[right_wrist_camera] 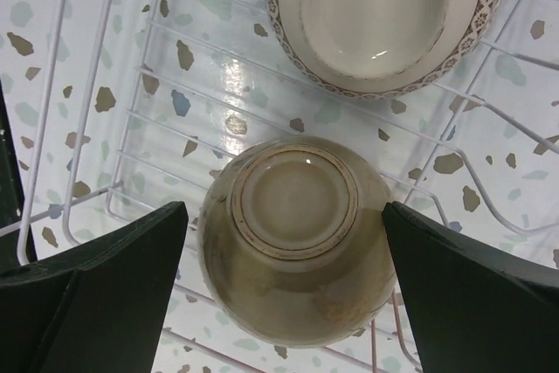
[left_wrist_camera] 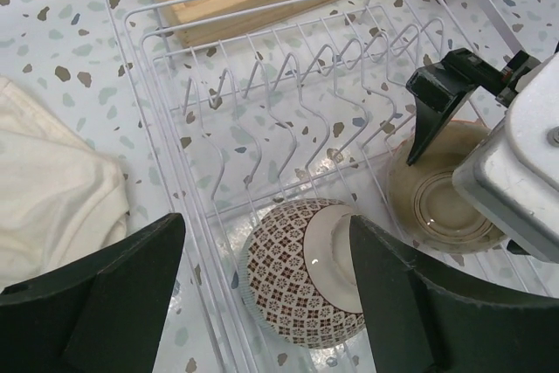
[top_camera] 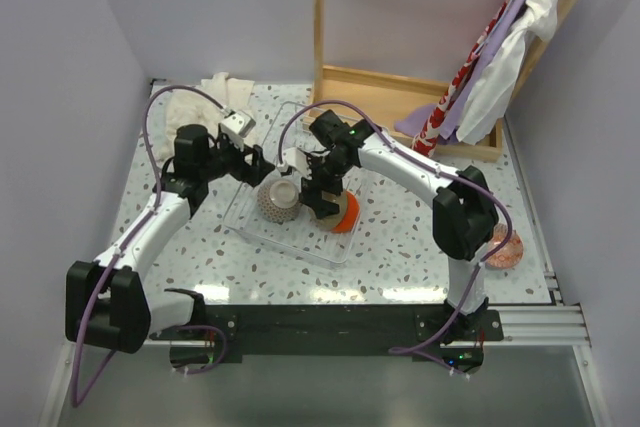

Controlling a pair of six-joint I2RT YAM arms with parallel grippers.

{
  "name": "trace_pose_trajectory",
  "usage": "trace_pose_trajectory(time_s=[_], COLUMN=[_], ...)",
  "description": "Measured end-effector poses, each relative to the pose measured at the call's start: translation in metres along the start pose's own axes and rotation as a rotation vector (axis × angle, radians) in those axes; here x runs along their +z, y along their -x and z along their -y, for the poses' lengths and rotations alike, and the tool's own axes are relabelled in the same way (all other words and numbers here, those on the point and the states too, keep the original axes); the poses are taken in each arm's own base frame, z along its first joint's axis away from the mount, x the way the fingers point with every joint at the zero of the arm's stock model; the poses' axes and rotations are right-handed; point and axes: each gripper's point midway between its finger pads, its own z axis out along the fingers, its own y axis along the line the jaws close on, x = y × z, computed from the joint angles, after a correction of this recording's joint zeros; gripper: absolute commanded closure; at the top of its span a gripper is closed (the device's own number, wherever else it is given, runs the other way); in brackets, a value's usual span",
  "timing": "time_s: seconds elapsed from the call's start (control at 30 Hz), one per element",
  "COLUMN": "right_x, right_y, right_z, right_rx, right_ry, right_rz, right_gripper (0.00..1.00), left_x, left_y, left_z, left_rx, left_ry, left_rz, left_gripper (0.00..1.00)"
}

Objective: Load the bowls into the dish rack

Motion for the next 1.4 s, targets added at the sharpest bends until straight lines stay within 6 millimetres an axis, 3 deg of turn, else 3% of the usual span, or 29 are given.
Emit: trace_pose_trajectory(time_s=[0.37,0.53,0.73,0.9,1.13,1.4], right_x=[0.013,0.019,0.021,0.016,0.006,-0.005], right_y=[-0.007,-0.005,0.004,0.005,0.008,-0.007], right_z=[0.010,0.010,0.009,0.002,-0.019,-0.075], right_rx=[0.008,0.003,-0.021,-0.044,-0.062,-0.072], right_ry=[-0.023,-0.001,-0.002,-0.021,-0.020,0.059], right_rz=[-0.083,-0.108,-0.075,-0.071,-0.075,-0.162], right_gripper=[0.02,0.37,0.44,0.62,0.66,0.64], left_x=[-0.006,-0.007,-0.009,-0.012,-0.014,-0.016], left_y=[0.000,-0.002,-0.002,-0.003,-0.008,-0.013], left_z=[-0.008,-0.008,-0.007,-0.004,-0.001,0.003], left_rx=[-0.033,-0.050,-0.051,-0.043,-0.041,-0.061], left_ry=[0.017,0.015,0.012,0.007,0.001,-0.004], left_rz=[0.021,0.022,0.027,0.040,0.043,0.052], left_gripper=[0.20,0.20,0.20,0.20,0.20,0.20])
